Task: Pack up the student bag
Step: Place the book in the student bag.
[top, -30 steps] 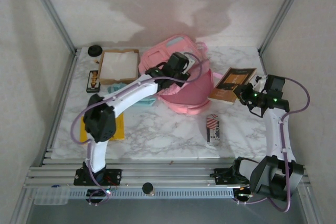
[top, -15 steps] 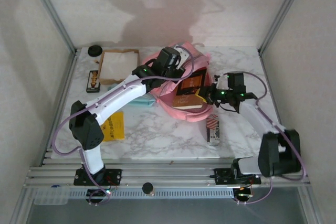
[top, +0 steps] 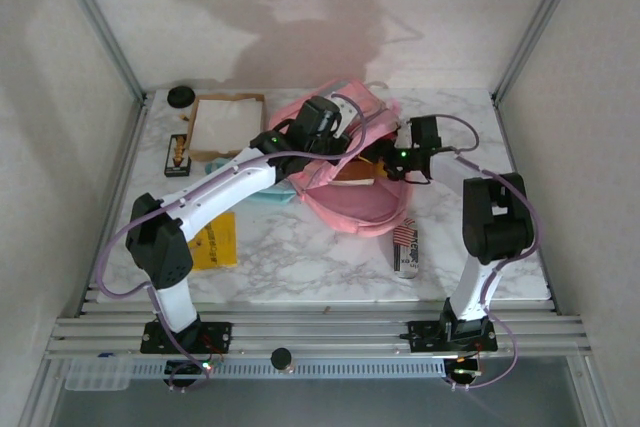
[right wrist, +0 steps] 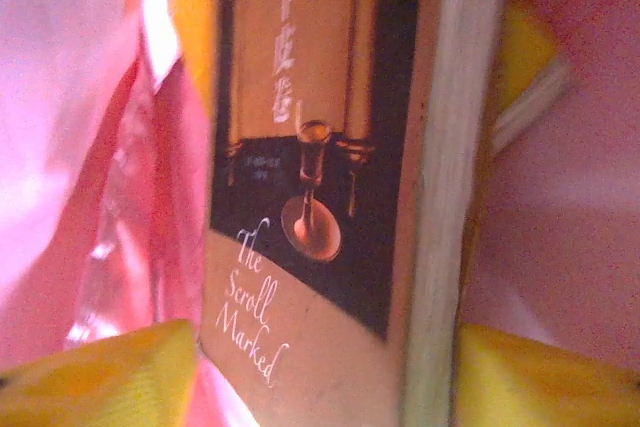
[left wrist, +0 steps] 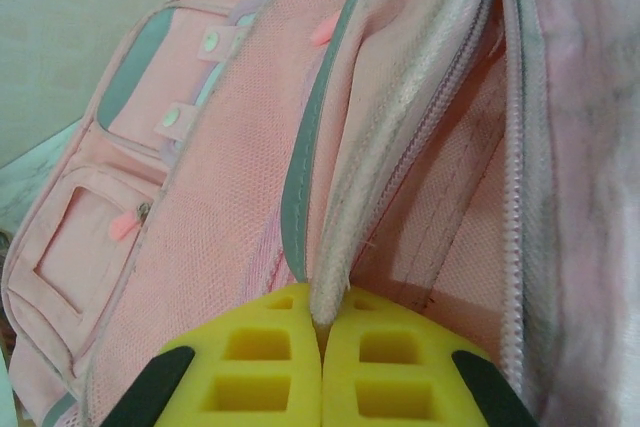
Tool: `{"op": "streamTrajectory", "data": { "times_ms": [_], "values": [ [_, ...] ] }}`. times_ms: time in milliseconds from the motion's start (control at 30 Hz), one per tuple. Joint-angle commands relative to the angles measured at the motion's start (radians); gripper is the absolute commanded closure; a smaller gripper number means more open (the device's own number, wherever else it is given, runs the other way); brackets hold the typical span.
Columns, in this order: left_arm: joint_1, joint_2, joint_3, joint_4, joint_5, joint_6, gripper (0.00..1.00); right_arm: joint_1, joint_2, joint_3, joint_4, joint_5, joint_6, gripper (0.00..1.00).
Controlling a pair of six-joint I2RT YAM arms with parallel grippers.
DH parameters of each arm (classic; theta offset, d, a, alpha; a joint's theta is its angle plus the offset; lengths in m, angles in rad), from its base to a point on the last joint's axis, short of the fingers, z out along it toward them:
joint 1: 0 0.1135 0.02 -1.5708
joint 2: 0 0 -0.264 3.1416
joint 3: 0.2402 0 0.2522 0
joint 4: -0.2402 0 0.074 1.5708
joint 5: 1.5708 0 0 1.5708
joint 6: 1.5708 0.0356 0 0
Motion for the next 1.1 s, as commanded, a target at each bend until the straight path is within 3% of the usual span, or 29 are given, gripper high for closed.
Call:
{"op": "streamTrajectory", "data": {
  "times_ms": [0, 200, 367, 500, 567, 867, 967, 1067],
  "values": [
    [0.003, -0.057, 0.014, 0.109, -0.029, -0.029, 1.0, -0.002, -0.065, 0.015, -0.127, 0.184, -0.075, 0.19],
    [0.006, -0.043, 0.011, 0.118, -0.02, -0.046, 1.0, 0.07, -0.249, -0.121, -0.21, 0.278, 0.008, 0.17],
    [0.006, -0.036, 0.009, 0.128, 0.0, -0.062, 1.0, 0.179, -0.304, -0.238, -0.088, 0.267, 0.2, 0.2],
    [0.006, -0.033, 0.014, 0.127, 0.016, -0.064, 1.0, 0.247, -0.232, -0.252, 0.009, 0.281, 0.28, 0.24],
    [0.006, -0.035, 0.016, 0.12, 0.026, -0.059, 1.0, 0.243, -0.18, -0.248, 0.075, 0.278, 0.296, 0.28],
    [0.003, -0.059, -0.008, 0.089, 0.108, -0.025, 1.0, 0.167, -0.074, -0.143, 0.196, 0.482, 0.318, 0.47],
    [0.004, -0.046, 0.004, 0.087, 0.099, -0.021, 1.0, 0.162, -0.035, -0.11, 0.289, 0.535, 0.305, 0.45],
    [0.003, -0.035, 0.012, 0.086, 0.105, -0.023, 1.0, 0.163, 0.037, -0.053, 0.402, 0.462, 0.284, 0.42]
  ]
}}
